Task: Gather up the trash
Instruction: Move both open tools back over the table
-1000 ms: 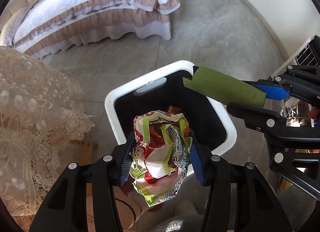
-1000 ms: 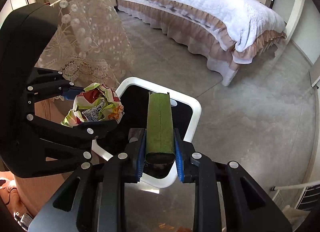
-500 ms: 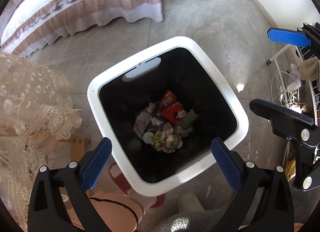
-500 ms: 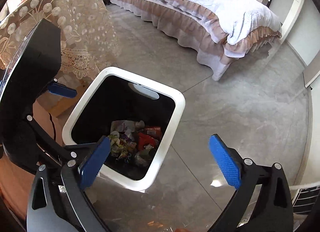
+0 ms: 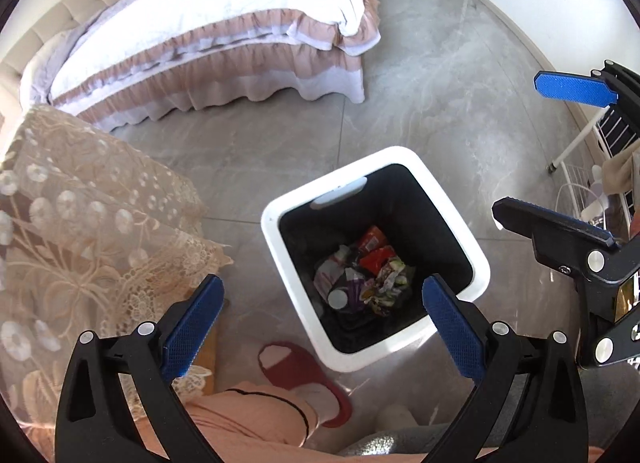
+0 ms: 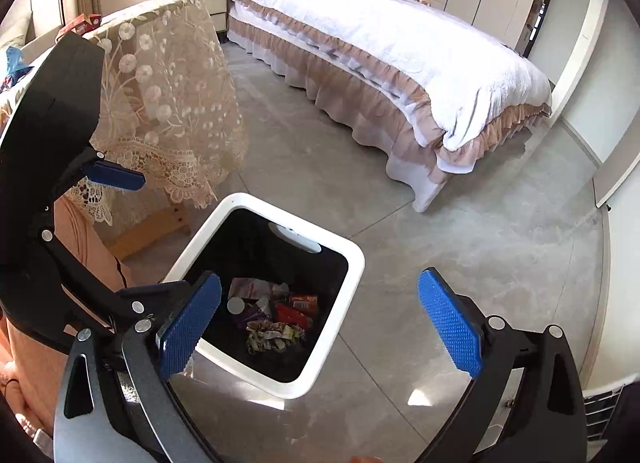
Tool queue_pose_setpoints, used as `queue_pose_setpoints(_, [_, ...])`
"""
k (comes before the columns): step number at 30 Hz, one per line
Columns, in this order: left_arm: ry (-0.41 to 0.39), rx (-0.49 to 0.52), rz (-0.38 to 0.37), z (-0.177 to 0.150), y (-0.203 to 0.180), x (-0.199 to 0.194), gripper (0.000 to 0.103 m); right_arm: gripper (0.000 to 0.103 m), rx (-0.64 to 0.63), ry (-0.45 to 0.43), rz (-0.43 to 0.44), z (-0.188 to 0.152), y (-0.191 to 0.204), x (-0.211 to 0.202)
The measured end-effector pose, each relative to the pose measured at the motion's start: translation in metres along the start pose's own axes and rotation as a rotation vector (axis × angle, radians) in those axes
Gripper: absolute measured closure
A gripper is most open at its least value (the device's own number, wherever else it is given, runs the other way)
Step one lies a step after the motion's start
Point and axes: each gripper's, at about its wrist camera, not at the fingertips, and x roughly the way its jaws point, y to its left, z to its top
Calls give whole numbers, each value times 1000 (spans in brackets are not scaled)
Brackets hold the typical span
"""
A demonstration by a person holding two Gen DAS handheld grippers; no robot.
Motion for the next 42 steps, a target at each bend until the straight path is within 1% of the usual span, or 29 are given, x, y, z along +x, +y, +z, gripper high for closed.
queue_pose_setpoints(5, [-96, -79, 69, -5, 26, -46, 5, 5, 30, -88, 19, 26, 10, -26])
queue_pose_setpoints(8, [-143, -140, 108, -11, 48, -73, 5, 5, 32, -155, 51, 47, 24, -42])
queue_pose_setpoints(11, [-194, -199, 168, -19, 72, -100, 5, 5, 24, -217, 65, 65, 39, -53])
queue_pose_setpoints(13, [-221, -241, 215, -26, 89, -116, 5, 5, 19, -262, 86, 78, 54, -61])
queue_pose_setpoints(15, [-248, -287, 258, -33, 106, -131, 5, 5, 23, -302, 135, 93, 69, -66])
queue_pose_setpoints(20, [-287, -394, 338, -55, 149, -161, 5, 5, 14, -353, 233, 126, 100, -73])
queue_pose_setpoints(24, [-304, -462, 387, -73, 179, -177, 5, 5, -19, -384, 276, 147, 135, -78])
queue_pose_setpoints(28, [-324, -530, 423, -92, 210, -193, 5, 5, -51, -399, 322, 168, 168, -81])
queue_pose_setpoints(32, [-333, -608, 476, -112, 242, -203, 5, 5, -79, -403, 363, 185, 196, -81])
queue_pose_setpoints(35, [-308, -672, 508, -128, 272, -203, 5, 5, -104, -395, 398, 201, 218, -74])
queue_pose_setpoints(38, [-271, -721, 535, -143, 301, -200, 5, 5, -165, -353, 456, 221, 244, -57])
queue_pose_setpoints(40, [-247, -743, 542, -151, 320, -197, 5, 5, -201, -325, 466, 232, 258, -44])
queue_pose_setpoints(42, [-217, -769, 533, -157, 339, -191, 5, 5, -230, -288, 466, 245, 272, -28])
